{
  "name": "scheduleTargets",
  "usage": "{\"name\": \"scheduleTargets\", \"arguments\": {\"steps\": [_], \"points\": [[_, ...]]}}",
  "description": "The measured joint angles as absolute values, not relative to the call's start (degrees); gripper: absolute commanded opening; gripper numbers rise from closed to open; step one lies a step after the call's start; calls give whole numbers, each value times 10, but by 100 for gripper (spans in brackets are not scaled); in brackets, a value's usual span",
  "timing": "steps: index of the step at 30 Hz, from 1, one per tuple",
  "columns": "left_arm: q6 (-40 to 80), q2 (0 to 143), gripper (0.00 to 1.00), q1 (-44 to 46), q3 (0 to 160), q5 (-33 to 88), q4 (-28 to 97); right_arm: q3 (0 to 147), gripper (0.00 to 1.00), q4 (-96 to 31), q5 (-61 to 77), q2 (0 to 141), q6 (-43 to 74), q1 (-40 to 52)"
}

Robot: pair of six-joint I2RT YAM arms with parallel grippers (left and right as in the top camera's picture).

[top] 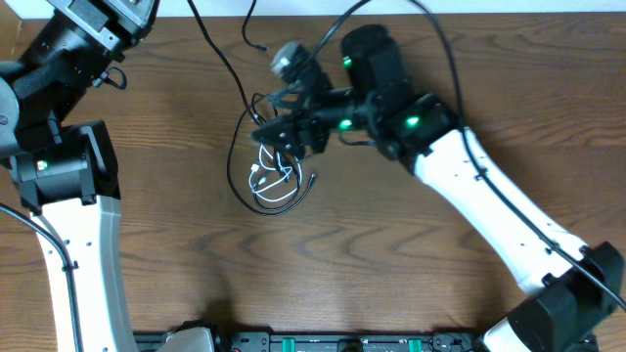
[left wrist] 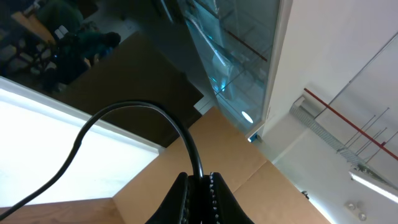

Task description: Untangle cables

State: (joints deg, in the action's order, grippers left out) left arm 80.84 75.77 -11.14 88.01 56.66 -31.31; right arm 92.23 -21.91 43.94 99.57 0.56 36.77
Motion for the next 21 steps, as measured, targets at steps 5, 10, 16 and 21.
{"name": "scheduleTargets", "arguments": {"steps": [5, 10, 16, 21], "points": [[810, 757, 7, -111, 880, 571, -313, 922, 72, -204, 403, 1038, 6, 388], [810, 757, 7, -111, 880, 571, -313, 922, 34, -188, 353, 1076, 3, 390], [766, 757, 7, -111, 884, 580, -222, 922, 1, -176, 326, 1079, 28, 390], [645, 762, 7, -111, 889, 566, 12, 925, 1, -242, 292, 1065, 68, 371]]}}
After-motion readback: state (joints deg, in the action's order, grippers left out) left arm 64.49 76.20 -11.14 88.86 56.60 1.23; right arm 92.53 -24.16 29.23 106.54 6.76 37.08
